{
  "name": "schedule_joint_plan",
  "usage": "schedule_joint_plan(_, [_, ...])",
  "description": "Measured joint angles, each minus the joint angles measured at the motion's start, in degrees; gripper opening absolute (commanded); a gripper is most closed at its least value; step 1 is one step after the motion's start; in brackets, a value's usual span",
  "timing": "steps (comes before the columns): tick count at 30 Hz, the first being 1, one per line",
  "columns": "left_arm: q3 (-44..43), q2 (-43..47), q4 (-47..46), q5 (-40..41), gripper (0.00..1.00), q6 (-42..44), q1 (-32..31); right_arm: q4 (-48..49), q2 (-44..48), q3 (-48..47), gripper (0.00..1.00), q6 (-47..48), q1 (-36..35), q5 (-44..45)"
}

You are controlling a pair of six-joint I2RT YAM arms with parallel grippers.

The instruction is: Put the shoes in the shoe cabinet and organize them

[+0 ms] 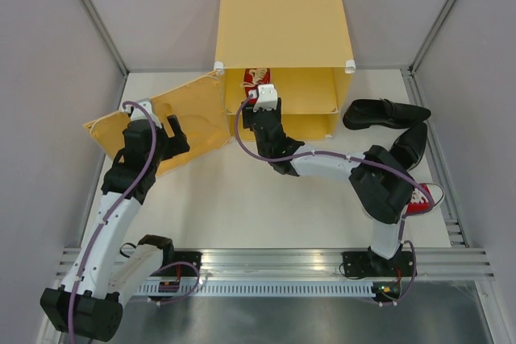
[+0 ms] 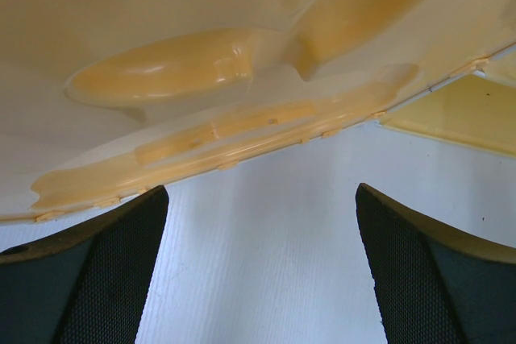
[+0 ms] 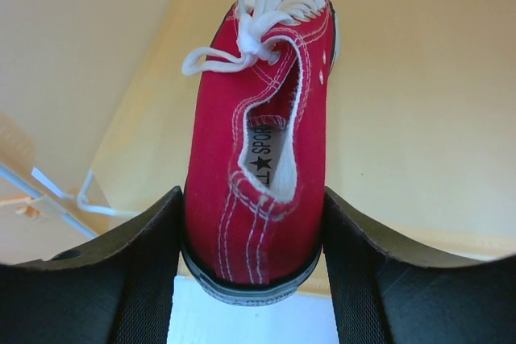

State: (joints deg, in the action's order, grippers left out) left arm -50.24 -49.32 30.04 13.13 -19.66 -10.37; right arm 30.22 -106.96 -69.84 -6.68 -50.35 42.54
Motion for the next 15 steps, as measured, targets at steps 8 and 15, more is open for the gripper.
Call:
schedule_joint_plan(8, [0.0, -0.3, 0.0, -0.2, 1.0, 0.0, 0.0, 2.8, -3.1, -4.5, 0.01, 1.2, 1.1, 1.3])
schedule_joint_plan(15, [0.0, -0.3, 0.0, -0.2, 1.0, 0.0, 0.0, 4.7, -8.2, -7.8, 0.01, 2.3, 1.7, 2.4])
